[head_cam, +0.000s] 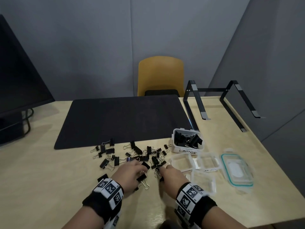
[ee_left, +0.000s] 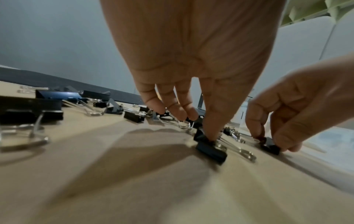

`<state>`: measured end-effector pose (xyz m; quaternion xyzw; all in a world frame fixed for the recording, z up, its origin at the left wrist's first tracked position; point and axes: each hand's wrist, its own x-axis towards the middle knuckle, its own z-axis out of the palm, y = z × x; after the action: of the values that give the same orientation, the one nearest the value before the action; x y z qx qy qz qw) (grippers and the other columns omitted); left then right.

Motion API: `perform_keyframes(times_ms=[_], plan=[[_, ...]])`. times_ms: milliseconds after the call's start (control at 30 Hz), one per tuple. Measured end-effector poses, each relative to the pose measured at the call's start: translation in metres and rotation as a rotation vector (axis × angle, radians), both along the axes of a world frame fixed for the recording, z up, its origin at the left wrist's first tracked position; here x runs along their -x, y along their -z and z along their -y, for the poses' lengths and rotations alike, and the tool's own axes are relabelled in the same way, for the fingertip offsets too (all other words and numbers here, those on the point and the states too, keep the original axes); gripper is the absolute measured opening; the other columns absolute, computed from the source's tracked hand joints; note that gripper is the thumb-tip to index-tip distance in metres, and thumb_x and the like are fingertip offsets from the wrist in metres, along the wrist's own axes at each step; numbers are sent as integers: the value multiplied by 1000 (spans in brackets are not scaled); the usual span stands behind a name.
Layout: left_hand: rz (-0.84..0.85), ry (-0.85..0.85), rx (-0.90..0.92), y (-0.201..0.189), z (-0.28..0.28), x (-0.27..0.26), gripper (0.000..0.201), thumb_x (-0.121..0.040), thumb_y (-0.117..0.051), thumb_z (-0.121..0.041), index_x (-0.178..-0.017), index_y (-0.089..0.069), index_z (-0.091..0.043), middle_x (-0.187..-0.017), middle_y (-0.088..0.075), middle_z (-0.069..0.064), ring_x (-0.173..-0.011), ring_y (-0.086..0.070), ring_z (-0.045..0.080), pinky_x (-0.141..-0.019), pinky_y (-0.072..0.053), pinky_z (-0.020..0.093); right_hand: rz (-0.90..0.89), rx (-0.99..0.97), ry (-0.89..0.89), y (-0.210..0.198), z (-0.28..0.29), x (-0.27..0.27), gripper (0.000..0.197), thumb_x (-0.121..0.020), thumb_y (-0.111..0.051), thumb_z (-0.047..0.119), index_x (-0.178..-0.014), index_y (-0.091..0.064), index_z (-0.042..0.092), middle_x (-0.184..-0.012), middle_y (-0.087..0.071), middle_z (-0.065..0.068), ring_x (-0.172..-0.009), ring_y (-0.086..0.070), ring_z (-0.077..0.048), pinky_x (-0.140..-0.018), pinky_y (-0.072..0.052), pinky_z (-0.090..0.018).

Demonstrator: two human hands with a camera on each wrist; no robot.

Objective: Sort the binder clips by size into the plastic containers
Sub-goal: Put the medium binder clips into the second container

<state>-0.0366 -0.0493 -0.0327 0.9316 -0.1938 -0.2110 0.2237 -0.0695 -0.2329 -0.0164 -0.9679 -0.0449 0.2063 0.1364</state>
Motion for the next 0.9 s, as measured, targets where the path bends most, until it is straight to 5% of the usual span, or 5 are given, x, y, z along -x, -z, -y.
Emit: perform_keyframes(times_ms=[167,300,600,733,900], plan=[[11,38,-48,7,3,-2,56,-80,-51,-1,-121,-56,-39,-121,-50,-14,-113,-51,14,-98,-43,28,-8,37,15,2,-5,-1,27,-89,-48,12,-116,-48,10,-115,-53,-13,-106,-56,-31,-81,-46,-35],[38,50,-54,7,3,-3,50,-83,-53,-4,-122,-56,-35,-120,-53,-13,-108,-53,10,-93,-43,21,1,-13,4,0,-1,-3,25,-87,-52,21,-110,-49,11,-108,-56,-11,-100,-57,-28,-76,-45,-33],[-11,-55,-30,-12,18,-8,35,-76,-70,-31,-108,-56,-33,-89,-49,-18,-81,-50,2,-63,-37,13,20,-270,86,-23,30,-25,20,-76,-63,26,-94,-60,17,-93,-65,-1,-84,-60,-17,-74,-50,-29],[10,-149,57,-23,32,-8,30,-75,-70,-37,-101,-56,-34,-92,-51,-17,-83,-50,2,-70,-42,18,56,-313,101,-36,60,-35,13,-76,-64,22,-89,-63,19,-92,-66,0,-82,-60,-15,-72,-50,-27],[49,-189,130,-33,44,-11,34,-81,-68,-34,-112,-55,-30,-104,-51,-16,-95,-51,3,-86,-46,22,141,-169,16,-43,103,-36,7,-81,-59,24,-85,-55,18,-83,-59,2,-77,-54,-16,-65,-42,-24]])
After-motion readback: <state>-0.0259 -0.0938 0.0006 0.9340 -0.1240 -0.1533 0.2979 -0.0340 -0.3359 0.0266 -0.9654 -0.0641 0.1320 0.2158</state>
